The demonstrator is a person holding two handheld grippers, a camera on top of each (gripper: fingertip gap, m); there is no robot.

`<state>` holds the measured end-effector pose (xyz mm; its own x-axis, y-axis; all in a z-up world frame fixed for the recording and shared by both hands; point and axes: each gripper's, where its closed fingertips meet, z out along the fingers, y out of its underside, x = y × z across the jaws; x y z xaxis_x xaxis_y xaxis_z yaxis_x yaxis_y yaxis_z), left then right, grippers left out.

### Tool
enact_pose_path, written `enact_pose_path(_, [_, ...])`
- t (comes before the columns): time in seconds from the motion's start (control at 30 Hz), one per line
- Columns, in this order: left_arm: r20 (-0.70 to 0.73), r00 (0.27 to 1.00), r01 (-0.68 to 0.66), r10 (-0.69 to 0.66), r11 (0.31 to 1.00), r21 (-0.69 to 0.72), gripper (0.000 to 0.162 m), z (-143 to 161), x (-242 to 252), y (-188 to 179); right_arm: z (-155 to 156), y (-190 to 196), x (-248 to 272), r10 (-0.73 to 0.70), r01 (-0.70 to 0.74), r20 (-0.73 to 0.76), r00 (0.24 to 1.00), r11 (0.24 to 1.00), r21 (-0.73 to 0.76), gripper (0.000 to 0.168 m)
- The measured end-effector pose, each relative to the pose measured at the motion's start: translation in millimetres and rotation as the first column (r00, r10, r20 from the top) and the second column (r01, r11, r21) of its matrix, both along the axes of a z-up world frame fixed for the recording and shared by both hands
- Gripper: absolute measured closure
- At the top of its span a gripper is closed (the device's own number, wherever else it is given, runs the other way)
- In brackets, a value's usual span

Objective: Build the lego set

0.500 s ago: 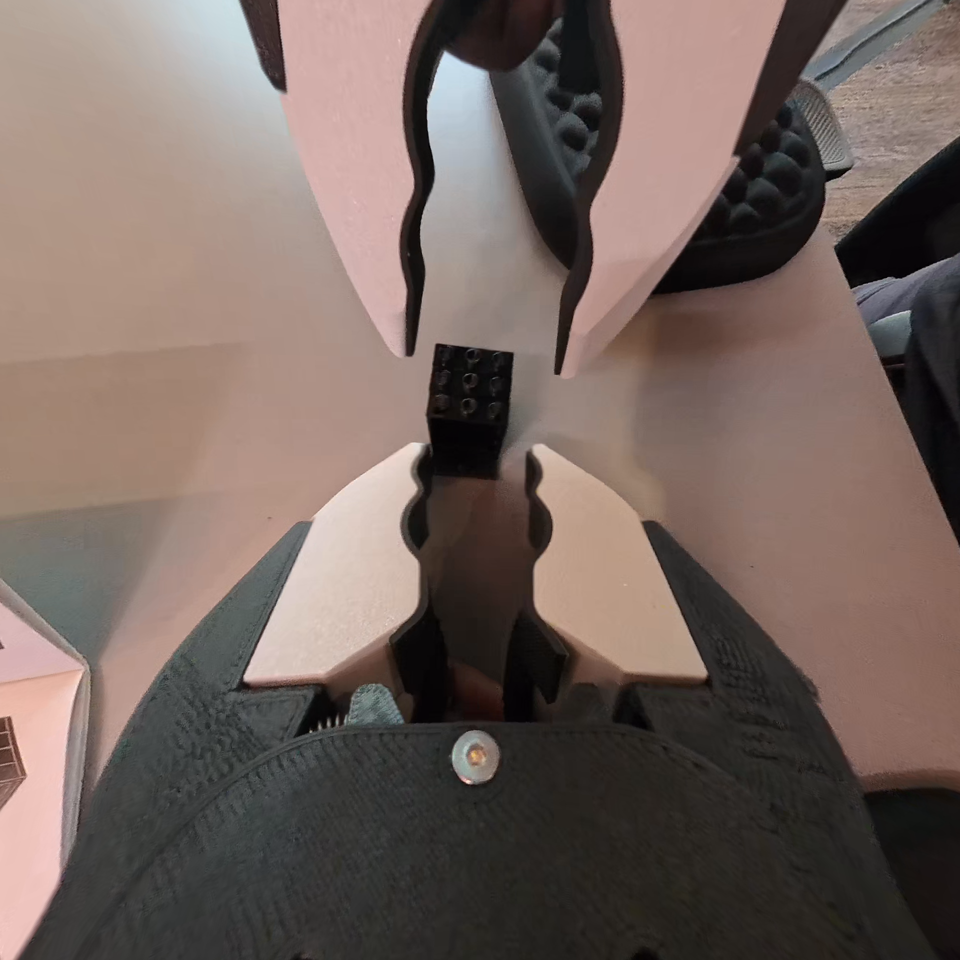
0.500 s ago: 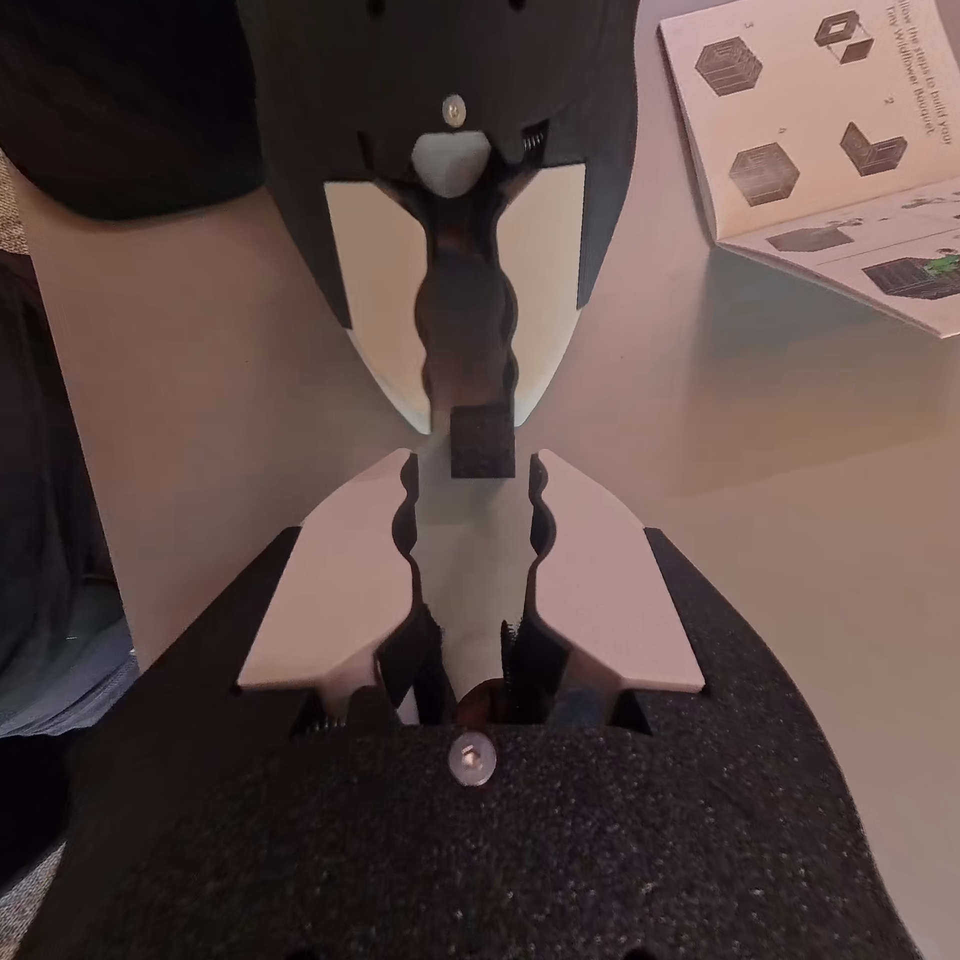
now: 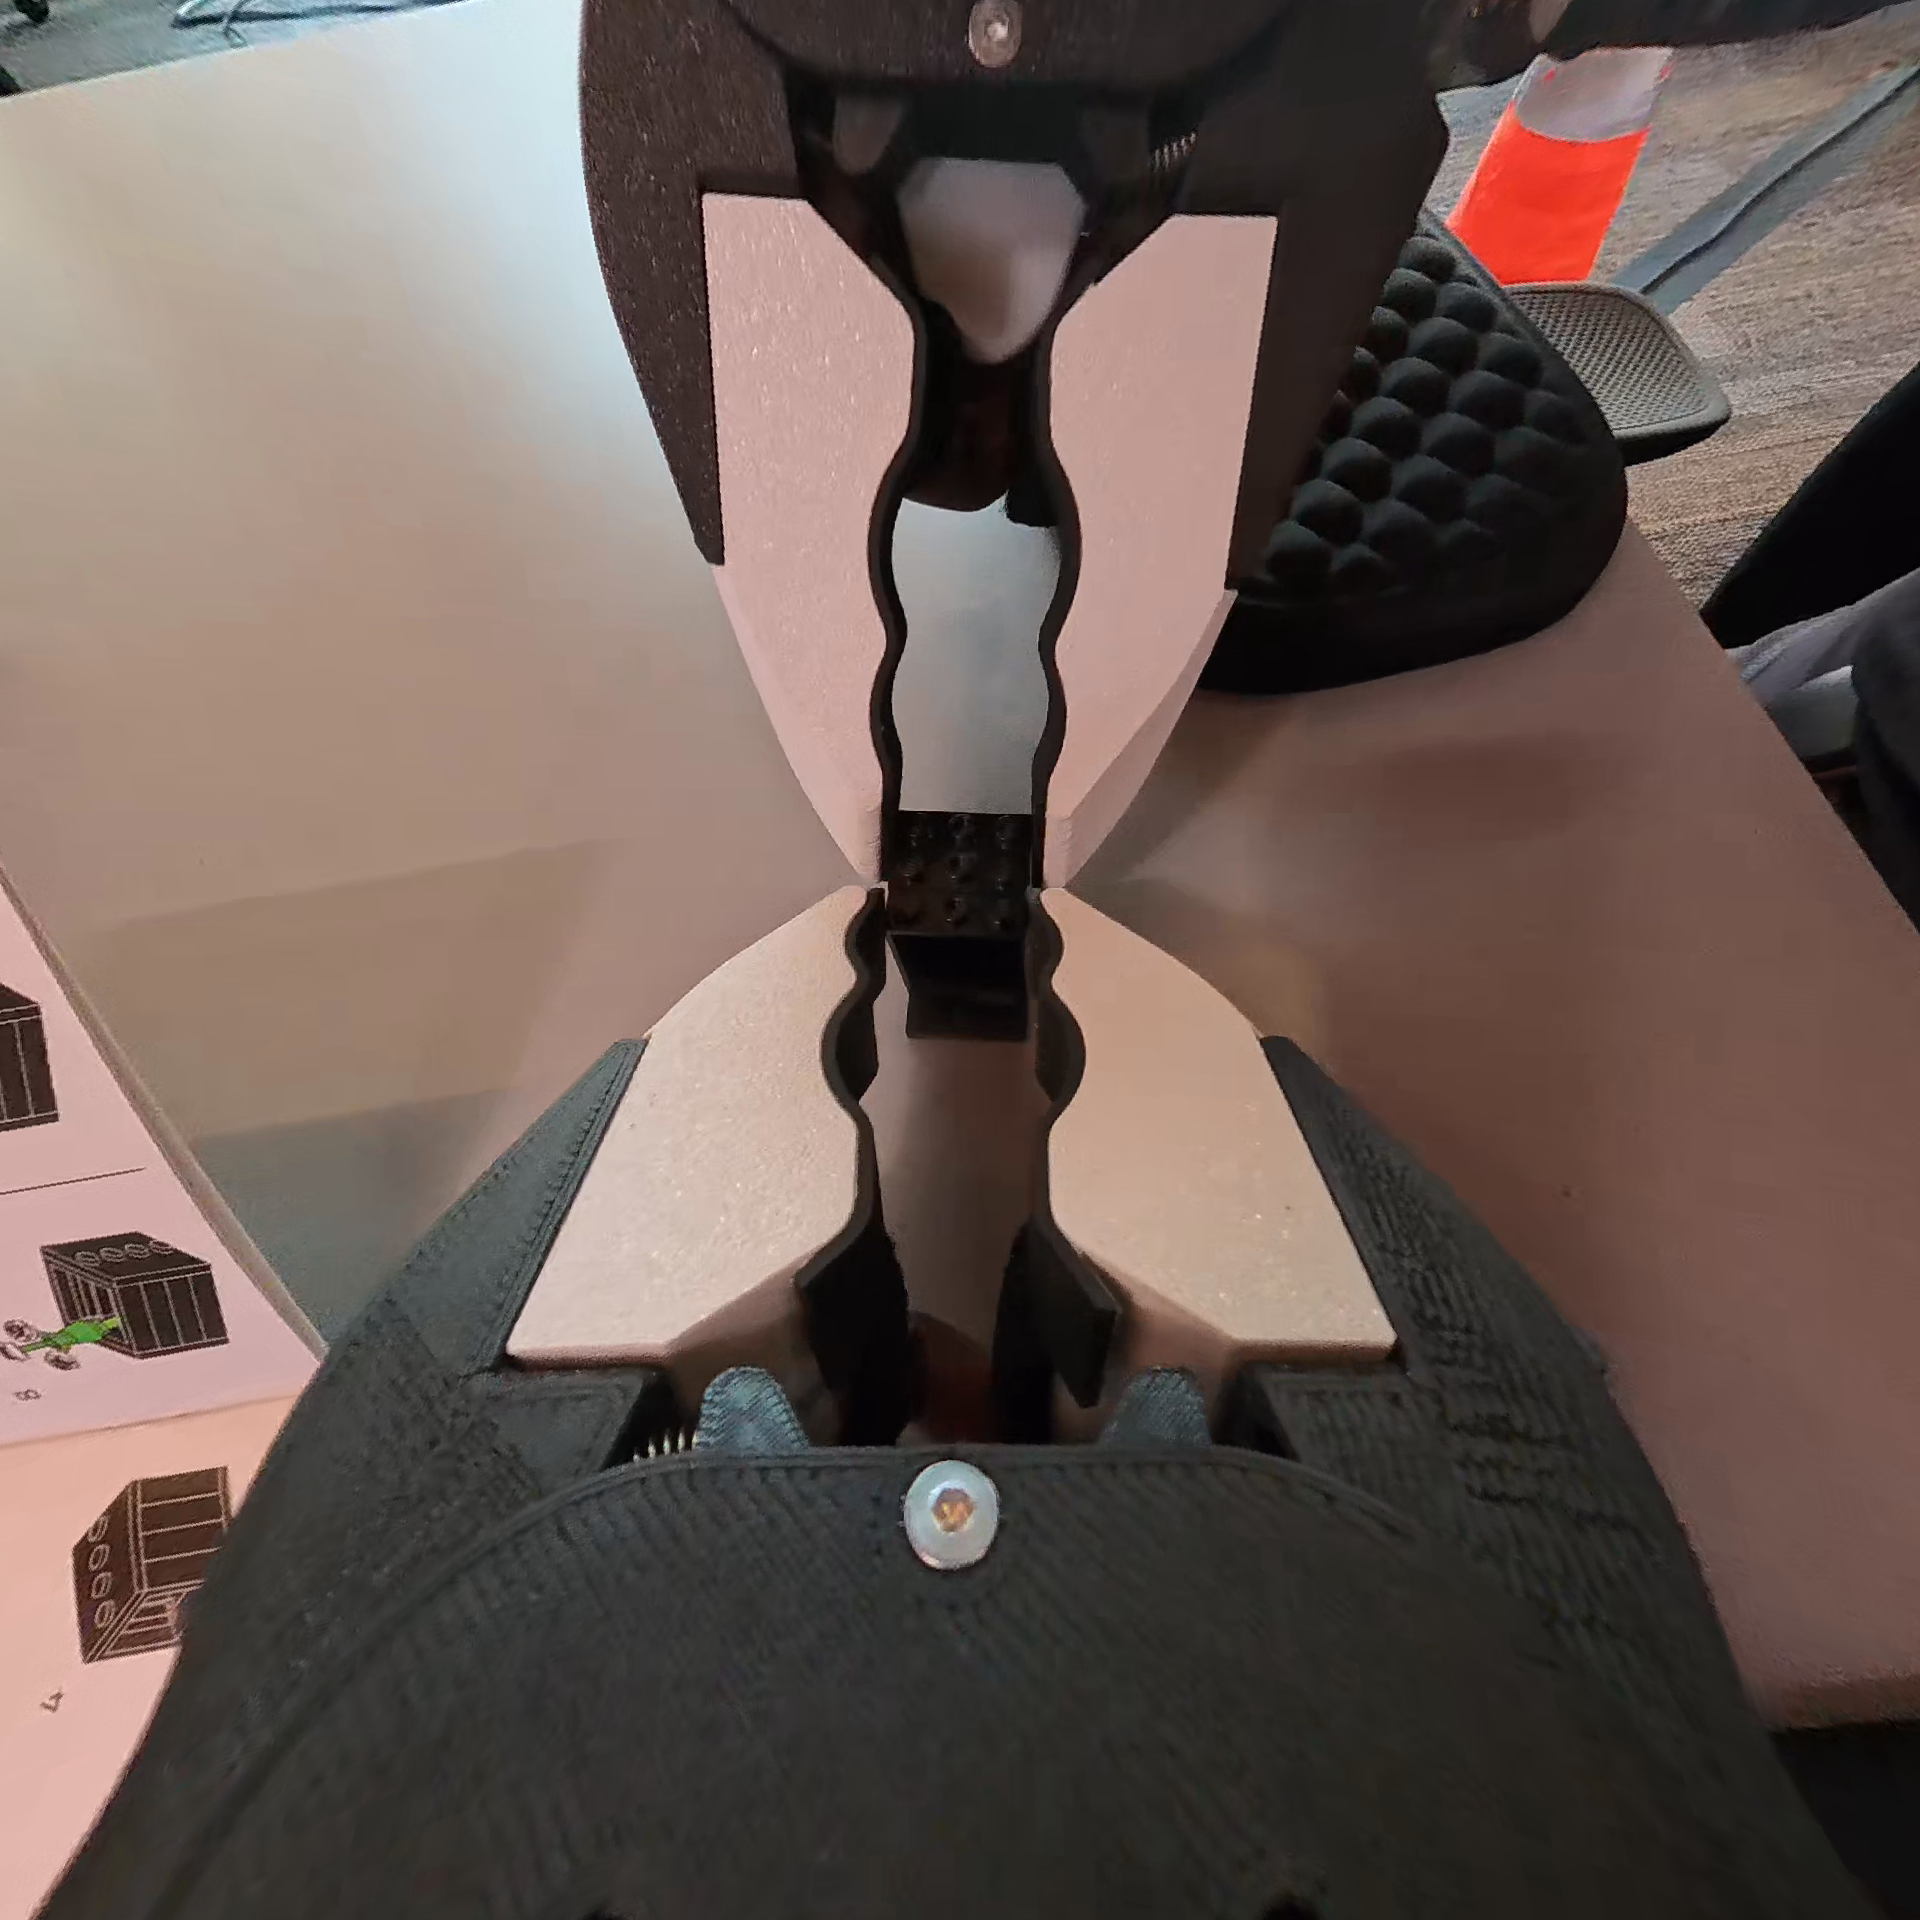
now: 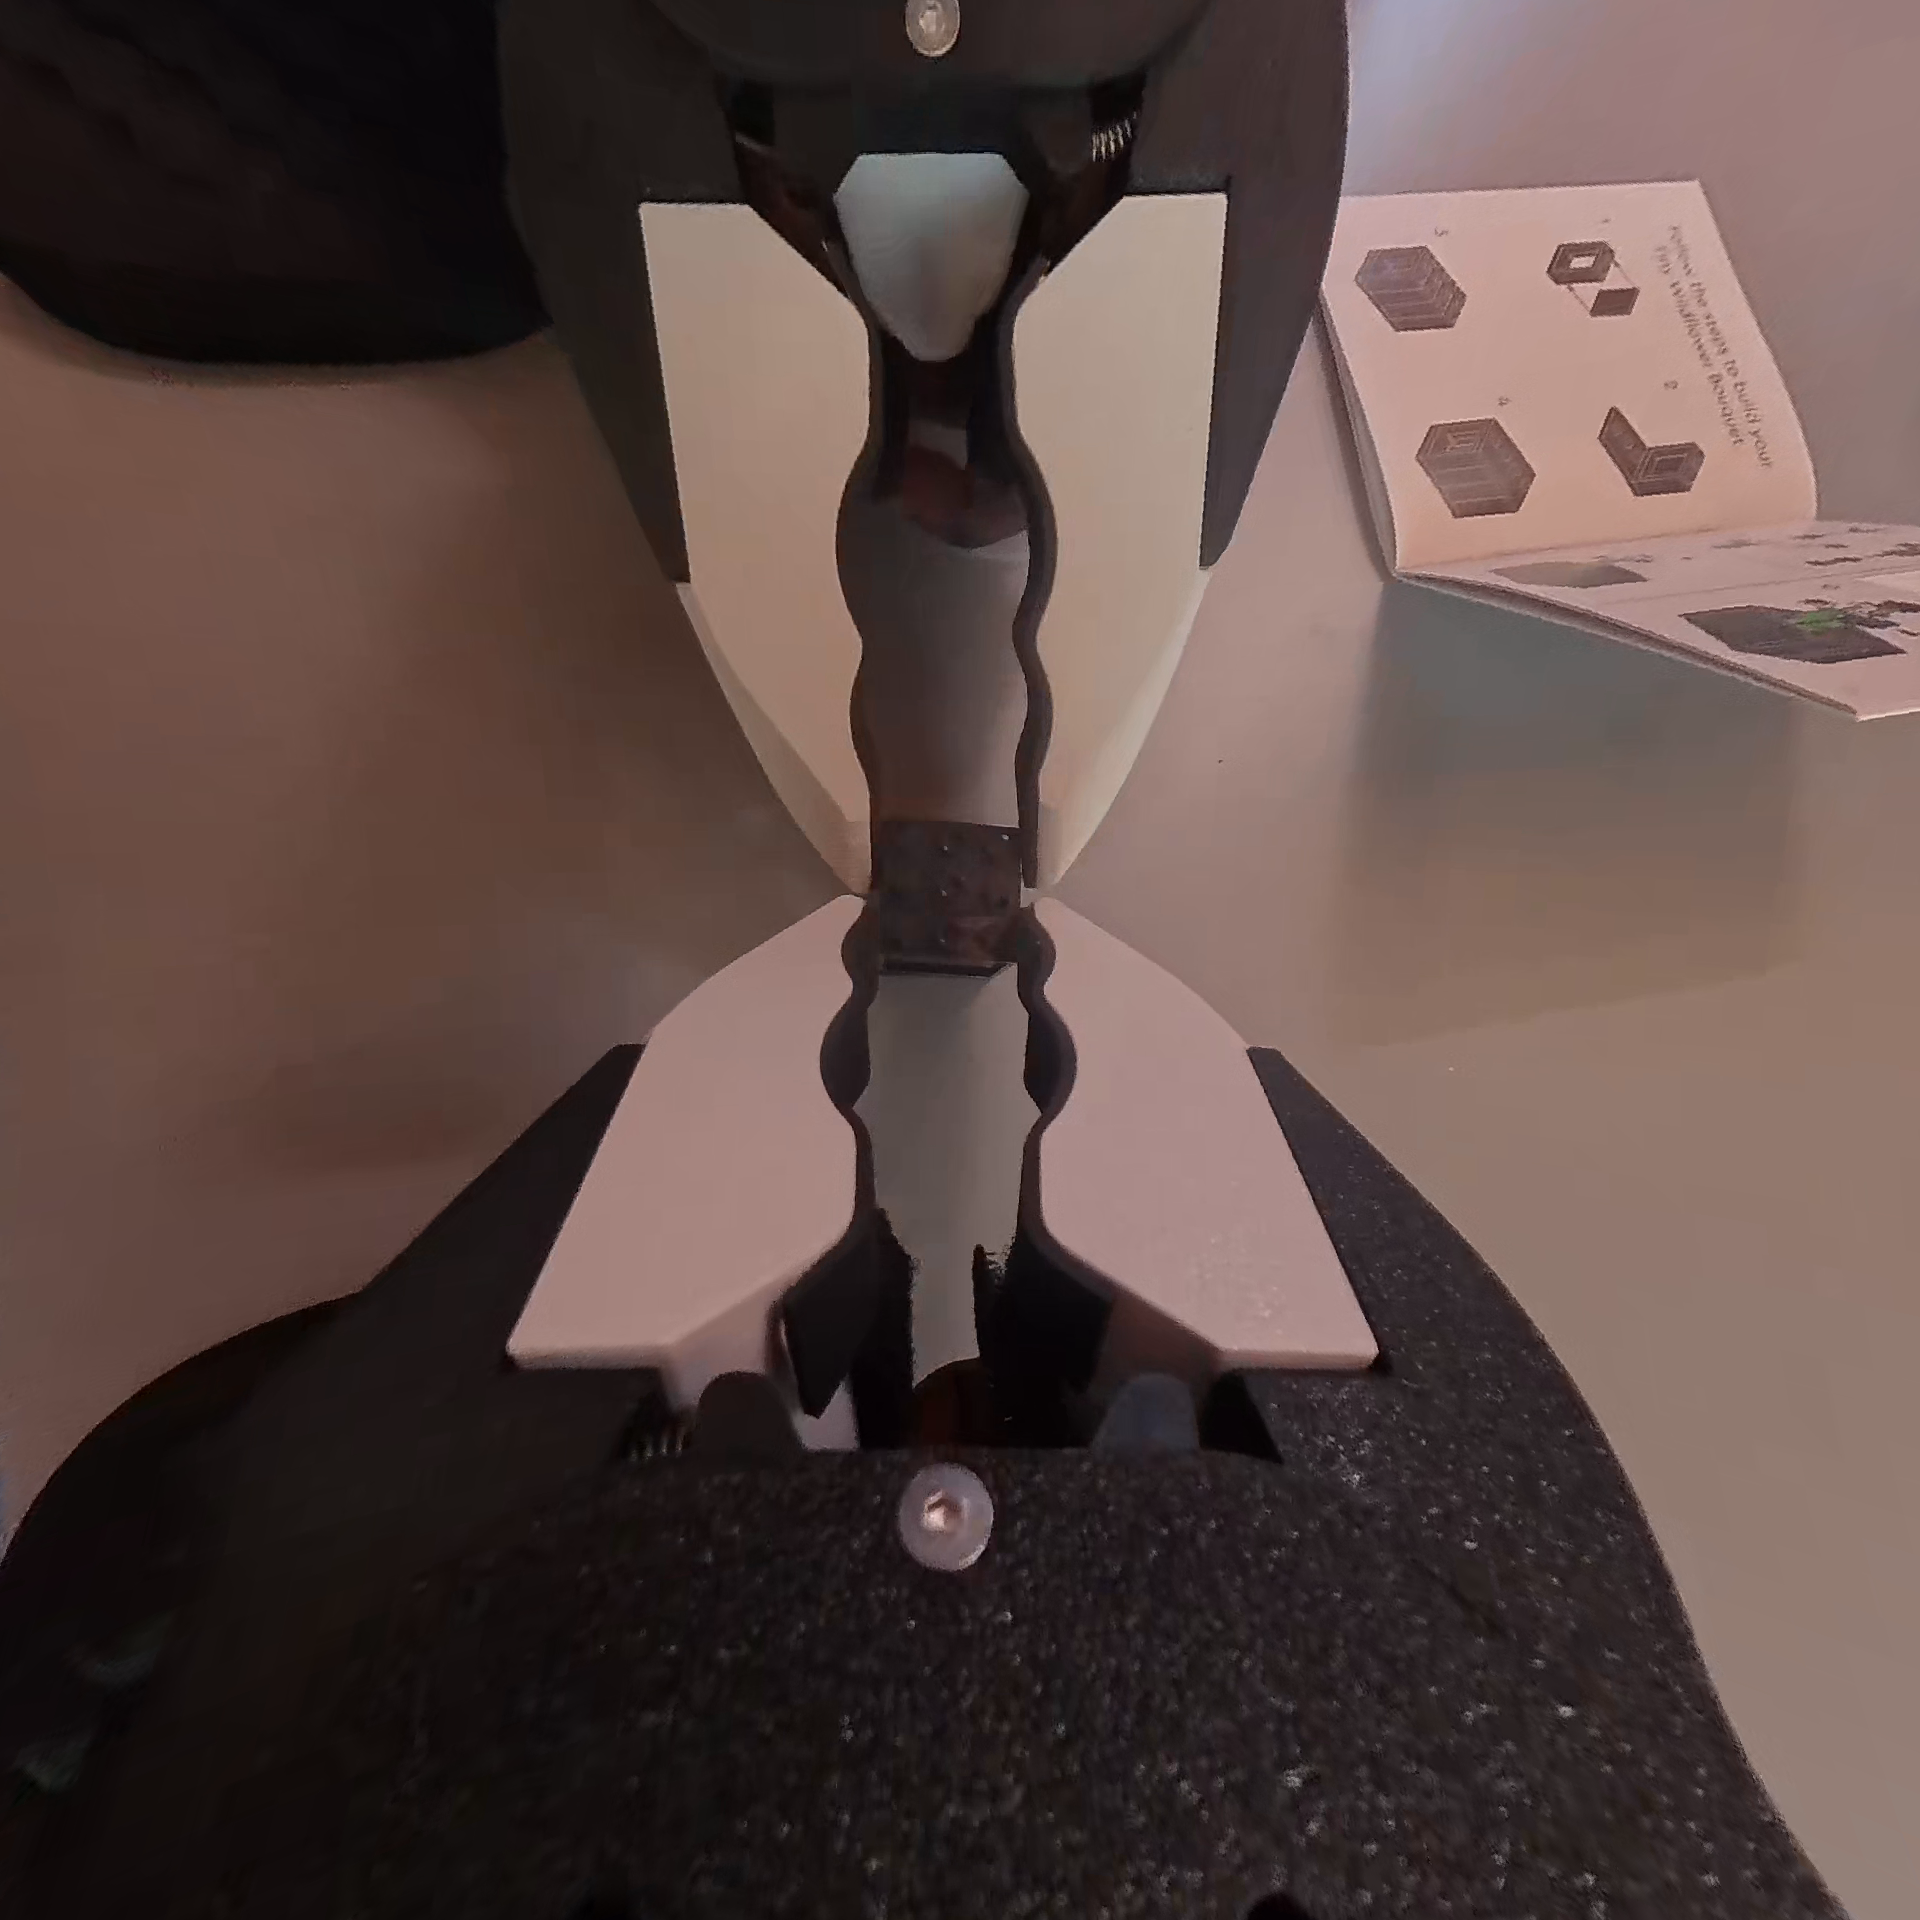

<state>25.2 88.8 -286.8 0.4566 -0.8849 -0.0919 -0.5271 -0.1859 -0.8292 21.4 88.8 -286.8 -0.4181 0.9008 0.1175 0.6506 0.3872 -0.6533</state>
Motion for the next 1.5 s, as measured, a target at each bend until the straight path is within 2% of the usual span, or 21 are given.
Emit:
enact_pose_path(0.5, [0.013,1.0,-0.006,0.007,0.998,-0.064,0.136,-2,0,-2,-1,-2,0,-0.003,0.003,0.012,1.0,1.0,-0.018,0.142])
enact_pose_path(0.87, [-0.03,0.999,-0.029,0.027,0.995,-0.091,0.136,-2,0,-4,-1,-4,0,0.055,-0.056,0.043,0.998,0.998,0.003,0.142])
enact_pose_path(0.9, [-0.037,0.999,-0.038,0.035,0.995,-0.089,0.135,-2,0,-4,-1,-4,0,0.064,-0.064,0.039,0.997,0.998,0.003,0.142])
enact_pose_path(0.97, [-0.071,0.996,-0.053,0.045,0.993,-0.108,0.114,-6,-2,-8,-1,-5,-2,0.075,-0.075,0.021,0.997,0.997,-0.004,0.142])
enact_pose_path(1.0, [-0.077,0.995,-0.063,0.055,0.992,-0.111,0.111,-5,-3,-10,-1,-5,-3,0.086,-0.086,0.016,0.996,0.996,0.001,0.142])
enact_pose_path(1.07, [-0.046,0.994,-0.106,0.103,0.991,-0.075,0.105,7,-8,-13,-1,-5,-3,0.106,-0.106,0.014,0.994,0.994,0.013,0.142])
enact_pose_path(1.2, [0.007,0.963,-0.268,0.268,0.963,0.024,0.105,37,-33,-29,-2,-3,-3,0.125,-0.126,0.03,0.992,0.991,0.035,0.142])
enact_pose_path(1.3, [0.029,0.928,-0.371,0.37,0.928,0.035,0.105,51,-51,-62,-9,5,0,0.11,-0.116,0.084,0.99,0.991,0.067,0.126])
enact_pose_path(1.4, [-0.002,0.862,-0.507,0.507,0.862,0.014,0.106,60,-86,-101,-1,0,-3,0.126,-0.126,0.018,0.992,0.992,-0.017,0.121])
enact_pose_path(1.5, [-0.122,0.729,-0.678,0.674,0.735,0.014,0.105,69,-145,-146,15,1,-8,0.101,-0.11,-0.086,0.991,0.987,-0.115,0.116])
